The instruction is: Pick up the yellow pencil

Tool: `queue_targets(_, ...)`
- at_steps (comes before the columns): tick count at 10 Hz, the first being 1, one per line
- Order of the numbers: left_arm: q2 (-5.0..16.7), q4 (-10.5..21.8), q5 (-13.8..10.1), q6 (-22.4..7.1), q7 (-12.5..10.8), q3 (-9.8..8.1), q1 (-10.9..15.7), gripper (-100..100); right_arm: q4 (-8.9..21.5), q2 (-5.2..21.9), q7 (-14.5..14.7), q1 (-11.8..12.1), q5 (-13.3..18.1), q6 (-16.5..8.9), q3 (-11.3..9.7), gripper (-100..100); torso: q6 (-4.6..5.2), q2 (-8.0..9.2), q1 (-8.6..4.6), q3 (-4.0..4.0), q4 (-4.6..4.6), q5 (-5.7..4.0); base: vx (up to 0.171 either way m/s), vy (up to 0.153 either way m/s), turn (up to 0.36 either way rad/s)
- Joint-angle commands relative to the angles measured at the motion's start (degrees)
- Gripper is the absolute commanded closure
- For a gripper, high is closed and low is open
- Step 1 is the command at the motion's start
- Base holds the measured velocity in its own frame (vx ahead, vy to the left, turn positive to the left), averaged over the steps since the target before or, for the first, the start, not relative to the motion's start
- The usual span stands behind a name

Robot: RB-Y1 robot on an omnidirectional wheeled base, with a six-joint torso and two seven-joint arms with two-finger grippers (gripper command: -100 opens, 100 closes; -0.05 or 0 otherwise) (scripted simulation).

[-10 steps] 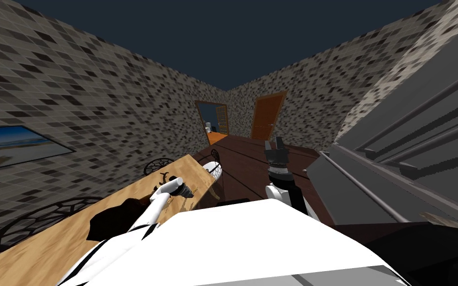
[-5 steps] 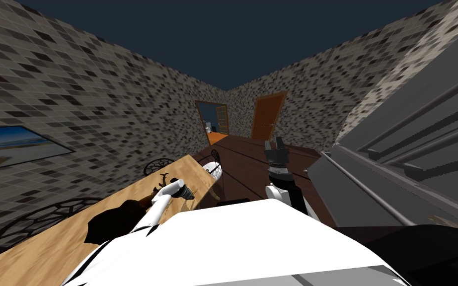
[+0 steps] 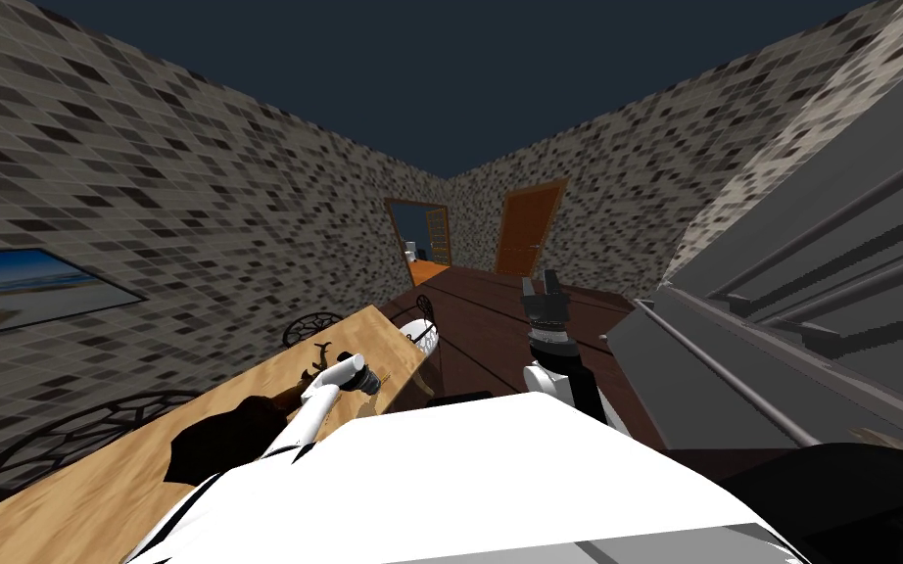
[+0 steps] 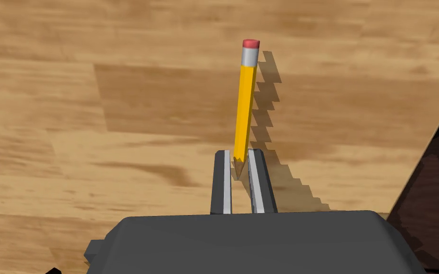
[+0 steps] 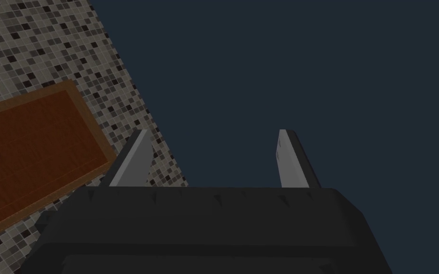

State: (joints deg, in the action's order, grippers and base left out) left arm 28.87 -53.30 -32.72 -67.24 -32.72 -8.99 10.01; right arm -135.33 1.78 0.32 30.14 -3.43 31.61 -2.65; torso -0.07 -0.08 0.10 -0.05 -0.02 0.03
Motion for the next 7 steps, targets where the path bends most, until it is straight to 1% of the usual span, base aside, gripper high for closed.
queue_targets(1, 0.00, 0.00, 0.00, 0.00, 0.00, 0.00, 0.00, 100, 0.00, 0.00, 0.00, 0.00, 0.00, 0.00, 0.00, 0, 0.00, 0.00, 0.00, 0.00, 0.00, 0.00, 0.000, 0.000, 0.000)
queue_targets(2, 0.00, -0.01, 0.00, 0.00, 0.01, 0.01, 0.01, 100, 0.00, 0.00, 0.00, 0.00, 0.00, 0.00, 0.00, 0, -0.01, 0.00, 0.00, 0.00, 0.00, 0.00, 0.000, 0.000, 0.000)
queue_targets(3, 0.00, -0.01, 0.01, 0.00, 0.03, 0.01, 0.01, 0, 0.00, 0.00, 0.00, 0.00, 0.00, 0.00, 0.00, 0, -0.02, 0.00, 0.01, 0.00, 0.00, 0.00, 0.000, 0.000, 0.000)
queue_targets(4, 1.15, -0.97, -0.63, -1.61, -0.39, -0.13, 0.41, 100, 0.00, 0.00, 0.00, 0.00, 0.00, 0.00, 0.00, 0, -0.02, 0.00, 0.01, 0.00, 0.00, 0.00, -0.028, -0.014, -0.008)
queue_targets(5, 1.85, -1.96, -1.01, -2.88, -0.83, -0.13, 0.57, 100, 0.00, 0.00, 0.00, 0.00, 0.00, 0.00, 0.00, 0, -0.03, 0.08, -0.04, 0.05, 0.03, -0.04, -0.045, -0.023, -0.007)
queue_targets(6, 1.48, -1.71, -0.78, -2.19, -0.57, -0.15, 0.36, 100, 0.00, 0.00, 0.00, 0.00, 0.00, 0.00, 0.00, 0, -0.03, 0.15, -0.09, 0.09, 0.04, -0.04, -0.019, -0.010, -0.003)
queue_targets(7, 1.57, -1.77, -0.82, -2.42, -0.63, -0.15, 0.44, 0, 0.00, 0.00, 0.00, 0.00, 0.00, 0.00, 0.00, 0, -0.04, 0.11, -0.05, 0.06, 0.02, -0.01, 0.000, 0.000, 0.000)
